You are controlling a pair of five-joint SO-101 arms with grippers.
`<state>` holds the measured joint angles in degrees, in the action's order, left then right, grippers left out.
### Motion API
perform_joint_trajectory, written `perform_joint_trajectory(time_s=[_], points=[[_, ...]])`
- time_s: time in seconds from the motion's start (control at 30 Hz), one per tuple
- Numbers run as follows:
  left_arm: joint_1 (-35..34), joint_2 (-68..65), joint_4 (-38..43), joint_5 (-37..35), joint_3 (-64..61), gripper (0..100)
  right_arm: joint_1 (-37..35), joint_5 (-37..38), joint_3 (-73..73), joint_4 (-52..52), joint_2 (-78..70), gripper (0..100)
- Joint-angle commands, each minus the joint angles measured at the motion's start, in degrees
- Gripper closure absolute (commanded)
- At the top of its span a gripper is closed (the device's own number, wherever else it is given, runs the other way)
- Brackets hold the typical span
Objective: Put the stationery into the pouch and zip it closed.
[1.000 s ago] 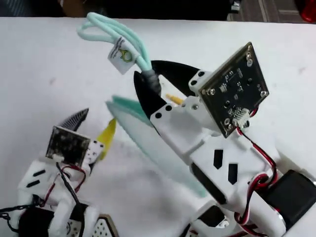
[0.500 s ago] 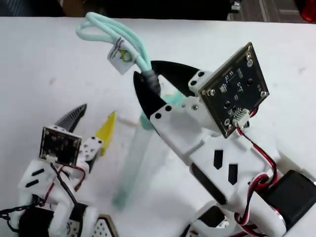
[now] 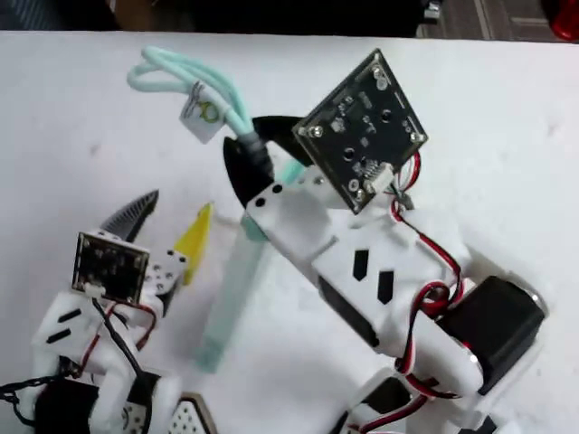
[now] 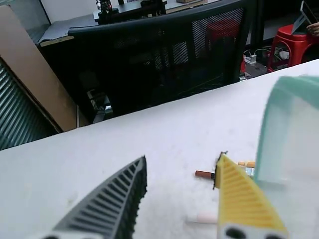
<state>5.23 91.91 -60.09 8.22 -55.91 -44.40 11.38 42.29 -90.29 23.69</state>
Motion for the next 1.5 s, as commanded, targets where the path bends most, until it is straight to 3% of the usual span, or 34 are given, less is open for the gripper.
perform_joint_trajectory(time_s=[0.0,0.17,0.37,0.43,0.53,0.63,0.77,1.0,1.1,1.2,1.33,1.47], points=[[-4.8,0.3,-2.8,-0.4,3.5,76,-0.5,0.4,0.5,0.2,-0.1,98.1],[-12.8,0.3,-10.0,-0.2,13.4,76,-0.5,0.4,0.4,1.5,-0.4,98.1],[-14.0,0.2,-20.0,1.0,28.3,76,-0.4,0.4,0.5,3.1,-4.2,98.1],[-11.9,0.2,-23.6,0.0,33.9,76,-0.4,0.4,0.9,3.1,-5.4,98.1],[-3.1,0.1,-28.0,-0.3,39.2,76,-0.6,0.4,1.1,3.2,-6.5,98.1],[7.9,0.0,-29.6,-0.3,38.4,72,-0.6,0.4,1.1,5.6,-6.4,98.1],[14.3,0.0,-29.7,-0.4,33.9,72,-0.6,0.4,1.1,8.8,-6.5,98.1],[14.0,0.1,-28.4,0.2,24.6,72,-3.0,0.3,3.0,8.7,-5.9,98.1],[7.6,0.1,-28.3,0.2,21.8,72,-3.6,0.3,4.7,8.4,-5.1,98.1],[-1.3,0.1,-24.4,2.7,18.5,72,-3.5,0.3,4.7,6.4,-3.6,98.1],[-10.1,0.0,-10.3,3.7,9.1,72,-3.7,0.4,4.5,4.5,-2.2,98.1],[-8.0,-0.1,4.7,1.5,0.3,72,-3.7,0.3,4.3,3.3,-2.8,98.1]])
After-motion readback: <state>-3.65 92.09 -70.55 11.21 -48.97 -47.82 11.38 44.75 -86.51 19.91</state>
